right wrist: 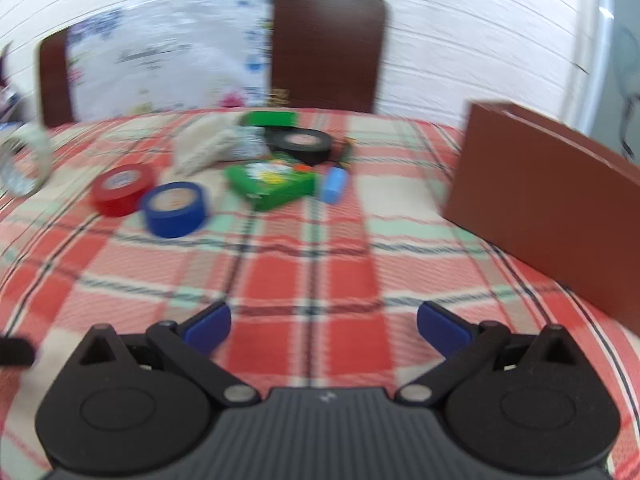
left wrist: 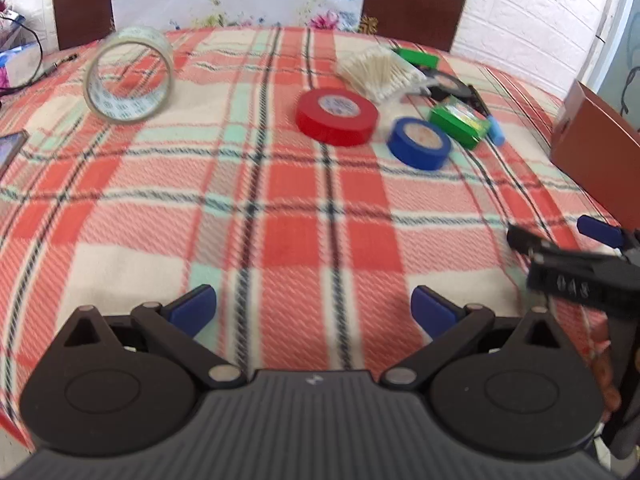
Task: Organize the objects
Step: 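Reach the left gripper to the red tape roll and grasp it, then carry the red tape roll into the brown box and release it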
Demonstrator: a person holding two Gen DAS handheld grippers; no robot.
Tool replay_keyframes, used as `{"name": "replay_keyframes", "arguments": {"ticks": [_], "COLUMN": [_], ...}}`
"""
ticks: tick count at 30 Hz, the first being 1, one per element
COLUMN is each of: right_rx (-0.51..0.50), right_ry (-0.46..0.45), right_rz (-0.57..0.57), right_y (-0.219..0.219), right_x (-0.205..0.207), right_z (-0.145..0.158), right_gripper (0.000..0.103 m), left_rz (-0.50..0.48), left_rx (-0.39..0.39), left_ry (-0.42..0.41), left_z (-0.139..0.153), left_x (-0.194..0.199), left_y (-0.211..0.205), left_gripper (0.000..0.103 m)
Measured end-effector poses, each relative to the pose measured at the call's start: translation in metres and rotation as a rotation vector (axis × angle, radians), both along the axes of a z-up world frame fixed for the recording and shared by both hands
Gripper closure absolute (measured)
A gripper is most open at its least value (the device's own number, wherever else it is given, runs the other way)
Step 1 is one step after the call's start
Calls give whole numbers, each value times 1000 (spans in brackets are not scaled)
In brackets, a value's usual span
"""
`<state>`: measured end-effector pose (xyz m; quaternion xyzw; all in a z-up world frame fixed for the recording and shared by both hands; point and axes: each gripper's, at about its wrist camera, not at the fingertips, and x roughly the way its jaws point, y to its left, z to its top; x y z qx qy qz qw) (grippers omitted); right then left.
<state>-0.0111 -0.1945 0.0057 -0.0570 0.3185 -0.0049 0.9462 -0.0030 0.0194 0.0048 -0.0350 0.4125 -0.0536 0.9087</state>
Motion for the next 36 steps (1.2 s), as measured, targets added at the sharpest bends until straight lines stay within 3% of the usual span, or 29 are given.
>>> {"name": "replay_keyframes", "arguments": {"ticks": [5,8,12,15,18,21,23,24,25,29,33,36], "right_rx": [-60,-96,-37,-28,20,4,11,29,52,59,-29,-23], "right_ry": [-26,-38,-37,-44,4,50,64,72,85,77,8,24], "right_rz": [179,257,337,377,404,412,424,428,438,451,520,542], "right_y": [40,63,85,102,113,120,122,122,122,124,136,122], "right_x": [4,15,42,69,100,121,129,132,135,125,77,37], "right_z": [6,6,14,18,15,4,-2,-3,-4,-4,-2,-5], "right_gripper": [2,14,27,27,26,19,19,20,26,27,27,27], "left_rz": [34,72,65,38,12,-45,-64,-75,-74,-64,-80,-106], "left_rx": [-22,-69,-103,-155,-201,-238,-214,-220,-233,-235,-232,-232], "left_ry": [-19,-41,-97,-103,-68,-24,14,33,27,20,33,91], "left_z": [3,11,29,37,34,25,15,9,7,13,20,15], "left_x": [24,45,75,103,128,147,156,158,157,137,95,68], "left_y": [30,48,53,49,41,31,23,22,22,28,28,11], "left_gripper": [0,6,7,13,28,43,66,69,70,71,71,71]}}
